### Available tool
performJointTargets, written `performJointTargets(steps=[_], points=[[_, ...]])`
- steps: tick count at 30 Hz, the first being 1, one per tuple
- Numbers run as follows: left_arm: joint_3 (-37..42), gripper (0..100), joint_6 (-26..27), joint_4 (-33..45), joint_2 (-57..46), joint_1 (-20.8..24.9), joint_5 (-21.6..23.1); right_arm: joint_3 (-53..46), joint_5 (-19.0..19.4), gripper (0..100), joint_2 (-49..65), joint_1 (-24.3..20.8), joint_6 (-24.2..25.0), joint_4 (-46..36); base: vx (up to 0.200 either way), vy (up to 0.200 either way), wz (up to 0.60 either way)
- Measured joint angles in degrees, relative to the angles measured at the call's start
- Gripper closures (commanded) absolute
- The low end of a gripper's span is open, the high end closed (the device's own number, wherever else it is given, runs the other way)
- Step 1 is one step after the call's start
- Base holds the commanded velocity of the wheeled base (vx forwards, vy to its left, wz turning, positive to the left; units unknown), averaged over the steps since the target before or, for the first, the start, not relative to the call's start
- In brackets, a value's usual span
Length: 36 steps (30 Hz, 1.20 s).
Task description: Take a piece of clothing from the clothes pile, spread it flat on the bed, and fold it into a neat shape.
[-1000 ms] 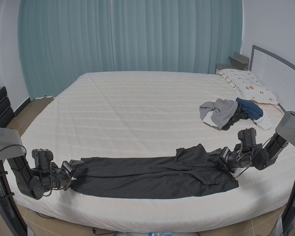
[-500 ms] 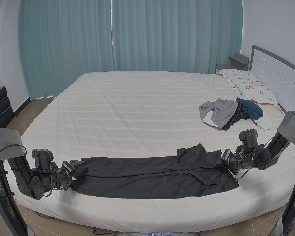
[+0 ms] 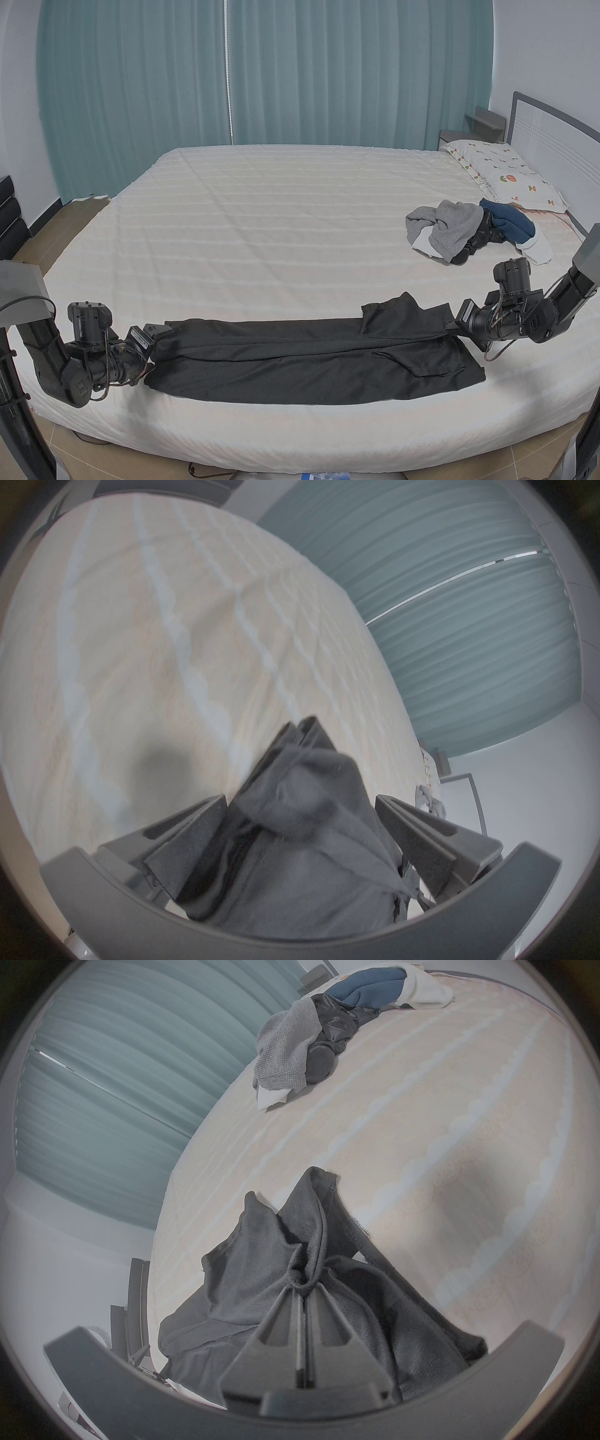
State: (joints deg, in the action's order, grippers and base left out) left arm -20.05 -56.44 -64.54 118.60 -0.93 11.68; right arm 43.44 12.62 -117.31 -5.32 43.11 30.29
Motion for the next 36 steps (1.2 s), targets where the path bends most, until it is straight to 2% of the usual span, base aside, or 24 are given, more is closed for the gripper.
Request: performJointTargets(steps=[6,12,16,22,23,36], points=[[-1.3,0,0.1,-1.2,0.9,1.3,-1.1,0.1,0.0,100,0.2,0.0,0.0,0.0,0.0,0.0,0.0],[-1.3,0,3.5,-1.1,2.0,2.0,-2.8,0.1,0.0,100,0.2,-0.1,0.0,0.0,0.0,0.0,0.0],[-1.0,0,7.2,-0.8,2.4,2.1,-5.5,0.1,0.0,100,0.2,-0.1,0.0,0.0,0.0,0.0,0.0],[-0.6,0,8.4,-1.0,2.8,2.9,-7.5,0.1,0.0,100,0.2,-0.2,0.0,0.0,0.0,0.0,0.0],[-0.5,100,8.5,-1.2,2.8,3.0,-7.6,0.1,0.0,100,0.2,-0.2,0.0,0.0,0.0,0.0,0.0],[-0.9,100,8.5,-1.3,2.5,2.9,-8.4,0.0,0.0,100,0.4,-0.4,0.0,-0.1,0.0,0.0,0.0]])
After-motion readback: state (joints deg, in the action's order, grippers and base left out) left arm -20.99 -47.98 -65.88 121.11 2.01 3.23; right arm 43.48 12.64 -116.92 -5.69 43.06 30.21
